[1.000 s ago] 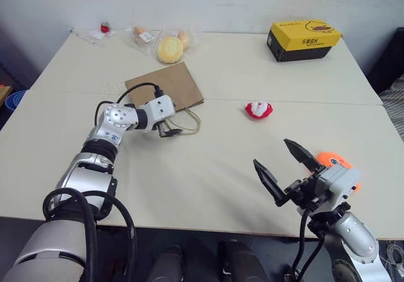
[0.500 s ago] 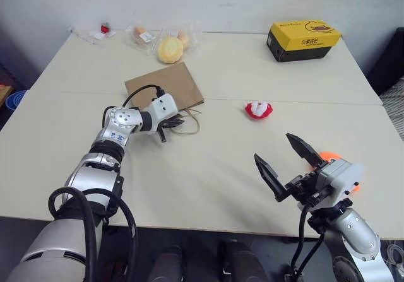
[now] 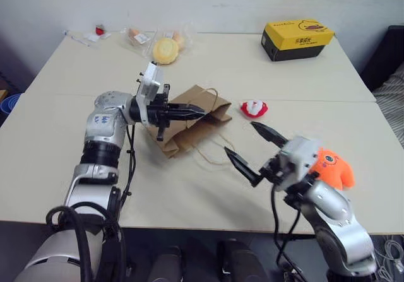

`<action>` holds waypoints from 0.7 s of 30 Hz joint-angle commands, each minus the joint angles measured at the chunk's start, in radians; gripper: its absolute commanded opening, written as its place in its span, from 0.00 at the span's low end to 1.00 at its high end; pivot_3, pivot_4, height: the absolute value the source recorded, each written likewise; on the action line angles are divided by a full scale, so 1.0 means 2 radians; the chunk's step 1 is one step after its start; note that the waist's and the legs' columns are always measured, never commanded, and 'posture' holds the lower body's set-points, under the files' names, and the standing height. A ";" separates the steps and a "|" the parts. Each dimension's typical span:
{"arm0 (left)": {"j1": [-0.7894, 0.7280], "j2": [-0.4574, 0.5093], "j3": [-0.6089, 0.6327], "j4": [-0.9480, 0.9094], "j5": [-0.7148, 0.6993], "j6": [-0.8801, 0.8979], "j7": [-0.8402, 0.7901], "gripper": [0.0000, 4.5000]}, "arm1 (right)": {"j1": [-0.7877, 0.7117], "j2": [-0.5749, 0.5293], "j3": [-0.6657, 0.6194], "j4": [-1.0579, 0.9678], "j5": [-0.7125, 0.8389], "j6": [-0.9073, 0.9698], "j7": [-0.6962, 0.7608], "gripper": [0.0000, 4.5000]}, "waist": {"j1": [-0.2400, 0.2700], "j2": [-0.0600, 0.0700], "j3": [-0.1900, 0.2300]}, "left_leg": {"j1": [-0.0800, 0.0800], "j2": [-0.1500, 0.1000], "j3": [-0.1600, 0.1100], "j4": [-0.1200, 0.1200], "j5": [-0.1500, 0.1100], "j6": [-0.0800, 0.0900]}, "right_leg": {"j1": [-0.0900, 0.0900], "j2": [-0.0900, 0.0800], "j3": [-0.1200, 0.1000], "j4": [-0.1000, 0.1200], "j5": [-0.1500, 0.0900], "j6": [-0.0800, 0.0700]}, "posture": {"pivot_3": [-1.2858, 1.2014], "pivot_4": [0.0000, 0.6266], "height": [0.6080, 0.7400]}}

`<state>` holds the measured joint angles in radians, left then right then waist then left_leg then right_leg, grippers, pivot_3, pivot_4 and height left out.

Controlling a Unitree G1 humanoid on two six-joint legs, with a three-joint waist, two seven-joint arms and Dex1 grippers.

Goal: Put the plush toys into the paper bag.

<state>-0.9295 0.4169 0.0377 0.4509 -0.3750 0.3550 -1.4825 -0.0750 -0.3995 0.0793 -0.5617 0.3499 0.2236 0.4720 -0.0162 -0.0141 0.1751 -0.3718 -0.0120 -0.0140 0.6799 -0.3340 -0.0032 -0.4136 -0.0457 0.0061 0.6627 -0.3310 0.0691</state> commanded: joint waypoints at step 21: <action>0.089 -0.013 0.019 -0.240 -0.153 0.167 0.166 0.00 | -0.154 0.070 0.098 0.217 -0.103 0.035 0.012 0.00 | 0.005 0.000 0.000 | 0.000 0.000 0.000 0.000 0.000 0.000 | 0.000 0.000 0.000 0.000 0.000 0.000 | 0.52 0.24 1.00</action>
<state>-0.7198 0.3970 0.0424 -0.0009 -0.6422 0.6876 -1.1676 -0.3619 -0.2720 0.2659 -0.1285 0.1558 0.3240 0.4877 -0.0066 -0.0139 0.1752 -0.3720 -0.0121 -0.0146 0.6805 -0.3344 -0.0035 -0.4137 -0.0461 0.0057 0.6623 -0.3310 0.0691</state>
